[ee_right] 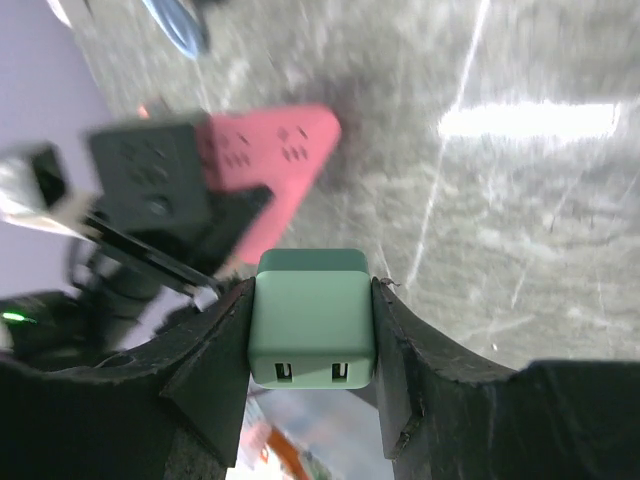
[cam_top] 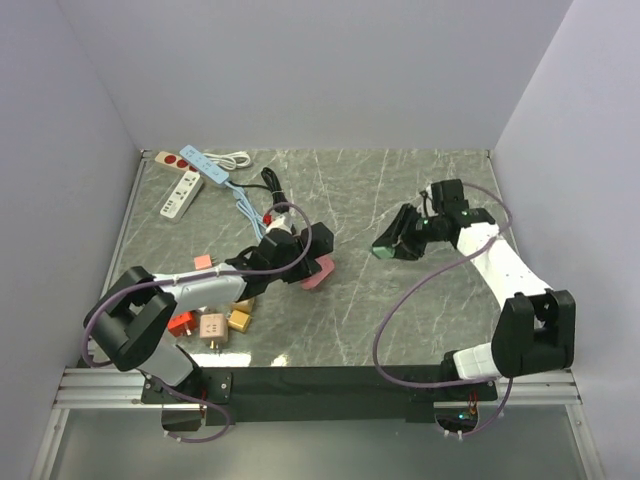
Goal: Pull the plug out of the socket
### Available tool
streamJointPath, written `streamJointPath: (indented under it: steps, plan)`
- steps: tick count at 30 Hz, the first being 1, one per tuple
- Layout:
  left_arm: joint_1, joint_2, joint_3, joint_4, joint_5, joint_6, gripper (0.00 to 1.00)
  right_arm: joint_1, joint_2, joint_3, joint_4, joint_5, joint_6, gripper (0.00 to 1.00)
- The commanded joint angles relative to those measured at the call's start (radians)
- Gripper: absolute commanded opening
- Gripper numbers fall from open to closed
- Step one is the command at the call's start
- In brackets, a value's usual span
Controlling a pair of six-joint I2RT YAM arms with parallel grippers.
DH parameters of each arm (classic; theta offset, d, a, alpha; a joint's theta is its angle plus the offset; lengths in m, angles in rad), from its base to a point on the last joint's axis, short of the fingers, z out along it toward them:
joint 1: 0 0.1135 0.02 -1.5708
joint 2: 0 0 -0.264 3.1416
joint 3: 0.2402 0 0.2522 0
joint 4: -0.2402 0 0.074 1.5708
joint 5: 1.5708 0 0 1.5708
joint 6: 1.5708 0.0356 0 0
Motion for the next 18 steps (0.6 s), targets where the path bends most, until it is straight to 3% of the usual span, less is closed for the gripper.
streamJointPath:
  steps: [1,3,6,10,13,18]
  plan:
    - [0.020,-0.043,0.044,-0.126,-0.046,0.060,0.00,0.020,-0.042,-0.090,0.000,-0.048,-0.028,0.00]
    - [0.046,-0.113,0.099,-0.140,-0.048,0.073,0.00,0.061,-0.063,-0.199,0.153,-0.125,0.031,0.00]
    - [0.133,-0.239,0.159,-0.216,-0.045,0.086,0.00,0.147,-0.062,-0.291,0.319,-0.115,0.116,0.00]
    - [0.296,-0.365,0.202,-0.295,-0.016,0.119,0.00,0.361,0.048,-0.313,0.535,-0.087,0.245,0.00]
    - [0.379,-0.433,0.190,-0.345,0.031,0.126,0.00,0.506,0.201,-0.220,0.648,-0.064,0.314,0.00]
    - [0.417,-0.566,0.126,-0.407,0.049,0.106,0.00,0.681,0.465,0.066,0.666,-0.046,0.334,0.00]
